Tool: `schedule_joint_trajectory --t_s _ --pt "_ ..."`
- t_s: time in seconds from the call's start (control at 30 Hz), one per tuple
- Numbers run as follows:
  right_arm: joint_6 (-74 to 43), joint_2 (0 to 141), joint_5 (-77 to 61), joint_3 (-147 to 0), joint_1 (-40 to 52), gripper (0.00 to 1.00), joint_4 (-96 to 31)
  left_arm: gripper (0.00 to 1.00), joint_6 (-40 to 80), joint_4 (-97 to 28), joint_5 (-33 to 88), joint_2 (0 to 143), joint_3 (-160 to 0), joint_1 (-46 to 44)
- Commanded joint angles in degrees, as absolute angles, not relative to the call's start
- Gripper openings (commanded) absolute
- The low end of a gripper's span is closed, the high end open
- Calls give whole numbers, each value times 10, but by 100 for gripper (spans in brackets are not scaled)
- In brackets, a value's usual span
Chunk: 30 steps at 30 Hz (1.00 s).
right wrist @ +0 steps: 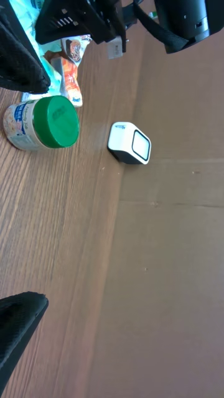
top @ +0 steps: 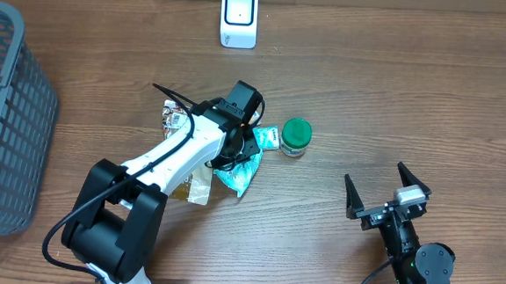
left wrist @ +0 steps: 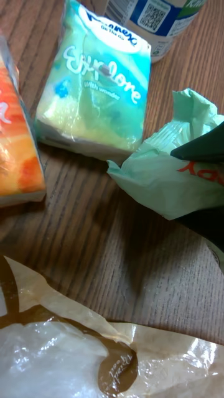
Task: Scan the item barcode
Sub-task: 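Carry the wipes pack out and drop it below the teal package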
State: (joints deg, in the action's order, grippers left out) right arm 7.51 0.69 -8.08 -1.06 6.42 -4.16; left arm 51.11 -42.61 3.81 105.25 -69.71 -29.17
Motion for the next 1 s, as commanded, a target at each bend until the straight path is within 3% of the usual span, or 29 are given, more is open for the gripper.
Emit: schedule_joint_trajectory --t_s 0.0,0.1,0.13,0.23,0.33,0.7,0.97 --pt "76 2 -76 -5 67 100 -39 4 521 -419 34 1055 -694 -296" --pt "76 2 -76 -5 67 100 -40 5 515 -419 34 1055 -694 -296" --pt "76 2 -76 -5 67 100 -40 11 514 -419 35 1055 -694 -296" --pt "76 2 -76 -5 67 100 -39 62 512 -416 35 1055 -694 -296" --pt "76 2 -76 -5 67 100 -39 84 496 -415 36 1055 -694 -296" --pt "76 2 -76 -5 67 100 -39 79 399 -423 41 1039 -724 -295" --pt "76 2 -76 -5 67 100 -39 82 338 -433 41 993 -770 -292"
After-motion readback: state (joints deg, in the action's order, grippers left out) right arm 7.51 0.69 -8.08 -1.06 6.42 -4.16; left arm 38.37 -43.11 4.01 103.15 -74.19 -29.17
